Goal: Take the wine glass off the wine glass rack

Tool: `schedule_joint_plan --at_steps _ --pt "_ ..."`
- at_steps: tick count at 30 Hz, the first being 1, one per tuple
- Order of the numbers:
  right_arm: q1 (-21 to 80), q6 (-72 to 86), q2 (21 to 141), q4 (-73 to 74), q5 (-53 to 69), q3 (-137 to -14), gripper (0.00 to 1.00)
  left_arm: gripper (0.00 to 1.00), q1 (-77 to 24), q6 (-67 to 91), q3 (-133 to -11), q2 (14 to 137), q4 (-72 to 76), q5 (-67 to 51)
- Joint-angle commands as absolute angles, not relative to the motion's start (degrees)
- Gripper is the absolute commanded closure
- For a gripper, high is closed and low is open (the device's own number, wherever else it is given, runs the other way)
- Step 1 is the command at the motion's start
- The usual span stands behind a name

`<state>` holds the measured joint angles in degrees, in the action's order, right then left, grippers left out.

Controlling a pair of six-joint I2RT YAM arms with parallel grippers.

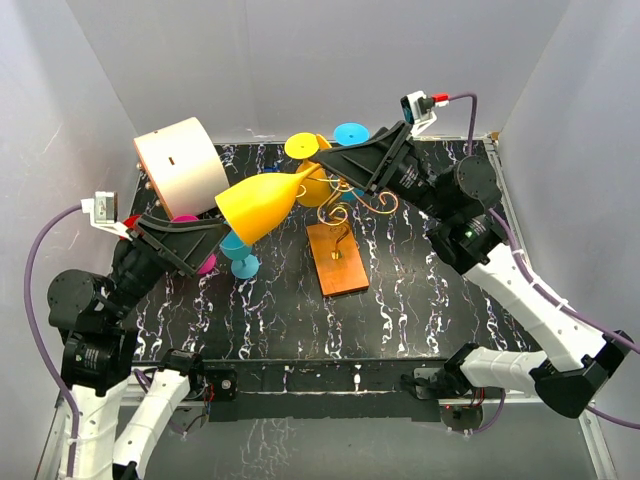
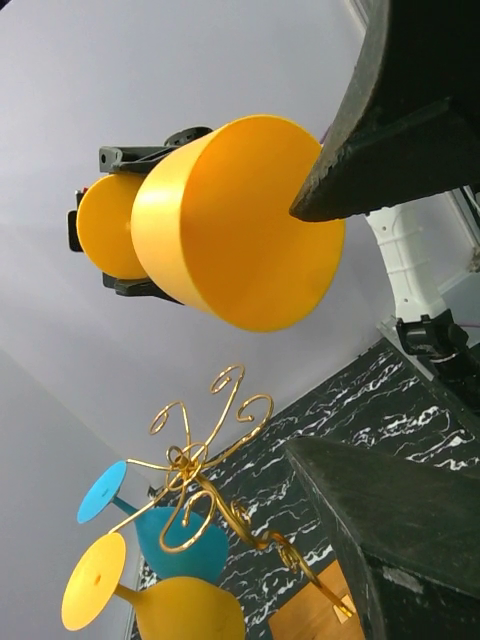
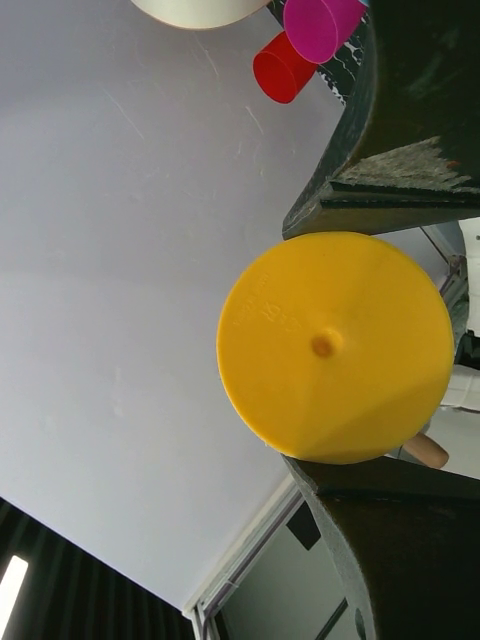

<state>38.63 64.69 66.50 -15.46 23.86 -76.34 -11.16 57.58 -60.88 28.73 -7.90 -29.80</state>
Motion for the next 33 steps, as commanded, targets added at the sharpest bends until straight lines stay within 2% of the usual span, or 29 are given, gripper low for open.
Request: schedule_joint_plan --at_steps 1,4,6,12,14,16,17,20,24,28,33 --pt "39.9 66.1 67.5 -21.1 26.3 -78.5 0.42 0.22 -11.3 60.9 -59.3 30.6 -2.4 -33.2" --pt "41.9 66.2 68.3 -22.3 26.6 -77.8 0.42 0.30 -11.3 62.0 -58.2 31.0 -0.6 -34.4" --pt "42.9 66.1 68.7 -23.0 26.5 -77.5 0.42 0.38 -11.3 61.9 -58.0 31.2 -1.0 -34.8" --pt "43.9 66.0 68.8 -24.8 25.9 -75.5 0.41 0.69 -11.3 61.4 -58.0 30.7 -3.2 -34.0" --pt "43.9 66.2 68.8 -25.9 26.0 -74.6 0.40 0.84 -11.3 61.5 -58.2 30.6 -3.9 -33.5" --pt "43.9 66.0 68.5 -26.3 26.0 -74.2 0.33 0.94 -11.3 61.5 -58.5 30.5 -4.2 -33.1" --pt "43.9 65.3 68.3 -26.4 25.9 -74.0 0.26 0.99 -11.3 61.6 -58.8 30.5 -4.6 -32.9" --pt "43.9 62.1 66.8 -24.4 25.0 -73.4 0.03 1.00 -11.3 61.4 -59.8 30.4 -6.1 -32.0" --pt "43.8 52.2 62.7 -15.6 19.6 -74.2 0.01 1.00 -11.3 58.0 -63.1 30.8 -11.5 -29.9" --pt "43.8 40.3 56.1 -4.7 6.7 -76.2 0.02 1.00 -11.3 49.9 -71.1 32.6 -23.4 -24.8" --pt "43.8 27.9 47.7 1.1 -7.5 -75.6 0.02 1.00 -11.3 40.8 -82.4 36.6 -37.9 -16.8"
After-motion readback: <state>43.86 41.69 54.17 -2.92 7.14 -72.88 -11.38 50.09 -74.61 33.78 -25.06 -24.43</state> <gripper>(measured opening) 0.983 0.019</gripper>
